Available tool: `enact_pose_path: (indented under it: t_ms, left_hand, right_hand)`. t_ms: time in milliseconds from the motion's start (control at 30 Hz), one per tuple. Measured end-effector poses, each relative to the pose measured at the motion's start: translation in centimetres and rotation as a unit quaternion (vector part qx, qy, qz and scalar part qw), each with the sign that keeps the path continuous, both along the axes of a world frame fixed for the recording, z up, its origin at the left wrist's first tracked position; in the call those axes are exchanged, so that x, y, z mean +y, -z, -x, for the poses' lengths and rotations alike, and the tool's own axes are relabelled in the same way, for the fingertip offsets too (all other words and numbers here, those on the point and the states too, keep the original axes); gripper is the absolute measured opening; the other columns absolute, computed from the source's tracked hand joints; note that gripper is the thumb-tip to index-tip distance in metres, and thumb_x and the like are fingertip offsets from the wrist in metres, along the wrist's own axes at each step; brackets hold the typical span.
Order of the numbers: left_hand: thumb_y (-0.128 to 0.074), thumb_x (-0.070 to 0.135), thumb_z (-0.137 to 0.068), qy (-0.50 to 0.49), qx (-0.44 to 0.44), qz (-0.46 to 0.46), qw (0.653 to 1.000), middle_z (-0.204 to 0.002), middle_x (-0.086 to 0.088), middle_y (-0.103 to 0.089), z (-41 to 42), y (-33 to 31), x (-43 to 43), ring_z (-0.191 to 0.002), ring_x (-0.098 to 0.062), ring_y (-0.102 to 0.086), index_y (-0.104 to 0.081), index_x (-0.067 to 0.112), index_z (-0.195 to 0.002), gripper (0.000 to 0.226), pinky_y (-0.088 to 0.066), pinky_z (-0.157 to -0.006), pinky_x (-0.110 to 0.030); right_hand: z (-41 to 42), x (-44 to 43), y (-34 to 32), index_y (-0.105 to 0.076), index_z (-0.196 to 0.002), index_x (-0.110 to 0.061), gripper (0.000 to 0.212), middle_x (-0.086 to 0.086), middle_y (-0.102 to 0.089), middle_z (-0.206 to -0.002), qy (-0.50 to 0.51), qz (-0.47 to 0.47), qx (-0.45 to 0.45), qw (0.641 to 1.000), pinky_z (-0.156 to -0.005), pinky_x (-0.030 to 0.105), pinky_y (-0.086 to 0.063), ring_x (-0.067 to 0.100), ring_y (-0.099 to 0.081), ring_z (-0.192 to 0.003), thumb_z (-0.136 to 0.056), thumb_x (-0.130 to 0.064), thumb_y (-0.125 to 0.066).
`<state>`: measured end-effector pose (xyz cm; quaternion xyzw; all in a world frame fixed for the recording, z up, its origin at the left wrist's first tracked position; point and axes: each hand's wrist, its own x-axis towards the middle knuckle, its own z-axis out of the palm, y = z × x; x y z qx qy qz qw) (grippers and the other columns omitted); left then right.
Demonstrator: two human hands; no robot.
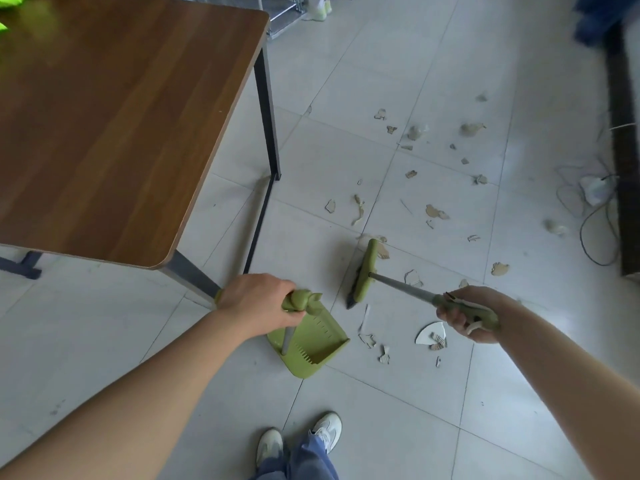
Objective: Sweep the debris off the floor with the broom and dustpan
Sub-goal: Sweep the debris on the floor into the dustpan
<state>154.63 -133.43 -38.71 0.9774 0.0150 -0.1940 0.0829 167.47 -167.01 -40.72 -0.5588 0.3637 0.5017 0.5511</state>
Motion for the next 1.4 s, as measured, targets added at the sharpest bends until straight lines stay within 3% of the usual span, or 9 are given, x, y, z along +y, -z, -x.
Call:
enact_pose_path:
  t_ms: [100,267,467,667,867,1000,1200,1400]
  left_hand:
    - [-0.052,0.065,-0.082,0.018,-0.007,0.012,1.000,-0.070,0.010,-0.050,0.1,0.4,-0.2,-0.069,-0.017,-0.051,-0.044,0.035,-0.077,0.032,-0.033,-0.054,-0.028]
    - [-0.051,0.068,-0.080,0.039,-0.021,0.015,0.999,-0.072,0.008,-0.056,1.1,0.4,0.4,-0.069,-0.020,-0.054,-0.050,0.030,-0.078,0.038,-0.037,-0.055,-0.028]
    - [-0.051,0.067,-0.080,0.076,-0.005,0.002,0.997,-0.075,0.008,-0.058,2.9,-0.5,0.7,-0.073,-0.020,-0.056,-0.058,0.029,-0.087,0.039,-0.037,-0.053,-0.027]
    - [-0.051,0.067,-0.077,0.084,0.012,-0.006,0.996,-0.065,0.008,-0.054,4.8,-0.2,0.3,-0.068,-0.019,-0.057,-0.051,0.029,-0.075,0.038,-0.045,-0.057,-0.028]
    - [-0.051,0.064,-0.080,0.068,0.029,-0.023,0.997,-0.071,0.009,-0.057,5.7,-0.6,-3.3,-0.072,-0.017,-0.058,-0.059,0.031,-0.088,0.035,-0.040,-0.052,-0.026]
    - [-0.053,0.061,-0.081,0.056,0.037,-0.019,0.998,-0.069,0.010,-0.053,5.4,-1.0,-7.1,-0.070,-0.017,-0.055,-0.053,0.037,-0.081,0.024,-0.039,-0.055,-0.026]
    - [-0.053,0.061,-0.080,0.052,0.024,-0.033,0.998,-0.062,0.009,-0.047,4.1,-1.2,-13.2,-0.068,-0.018,-0.053,-0.051,0.031,-0.077,0.030,-0.036,-0.052,-0.027]
    - [-0.054,0.061,-0.081,0.038,0.029,0.001,0.999,-0.086,0.006,-0.066,3.3,-0.8,-19.6,-0.083,-0.021,-0.062,-0.050,0.037,-0.082,0.025,-0.037,-0.060,-0.027]
  right_hand:
    - [1.9,1.3,-0.8,-0.046,-0.091,-0.005,0.016,0.007,-0.049,-0.053,0.015,-0.009,-0.007,1.000,-0.026,0.011,-0.032,0.010,-0.043,-0.026,-0.099,-0.012,-0.034]
    - [5.2,2.7,-2.9,-0.047,-0.103,-0.001,0.015,0.009,-0.048,-0.066,0.019,-0.006,-0.020,1.000,-0.027,0.014,-0.035,0.010,-0.044,-0.030,-0.098,-0.010,-0.037]
    - [8.2,1.9,-3.9,-0.049,-0.108,-0.001,0.019,0.009,-0.053,-0.063,-0.002,-0.018,0.007,1.000,-0.026,0.015,-0.034,0.011,-0.046,-0.032,-0.098,-0.013,-0.038]
    - [9.4,0.6,-3.1,-0.053,-0.100,-0.001,0.021,0.010,-0.054,-0.060,-0.041,0.012,0.035,0.998,-0.026,0.013,-0.032,0.011,-0.044,-0.031,-0.099,-0.015,-0.037]
    - [9.7,-5.6,-3.6,-0.053,-0.089,-0.006,0.021,0.008,-0.052,-0.055,-0.124,0.082,0.033,0.988,-0.025,0.010,-0.025,0.010,-0.041,-0.027,-0.100,-0.019,-0.040]
    - [8.8,-11.5,-3.8,-0.053,-0.087,-0.006,0.018,0.008,-0.052,-0.058,-0.161,0.105,0.021,0.981,-0.026,0.009,-0.023,0.011,-0.040,-0.029,-0.098,-0.018,-0.044]
    - [5.9,-19.7,-3.2,-0.054,-0.097,-0.005,0.017,0.011,-0.053,-0.061,-0.155,0.108,0.014,0.982,-0.026,0.011,-0.029,0.012,-0.043,-0.030,-0.098,-0.018,-0.043]
    - [3.6,-23.6,-2.7,-0.051,-0.090,-0.006,0.020,0.009,-0.052,-0.059,-0.136,0.110,0.010,0.985,-0.025,0.010,-0.030,0.011,-0.044,-0.028,-0.100,-0.020,-0.040]
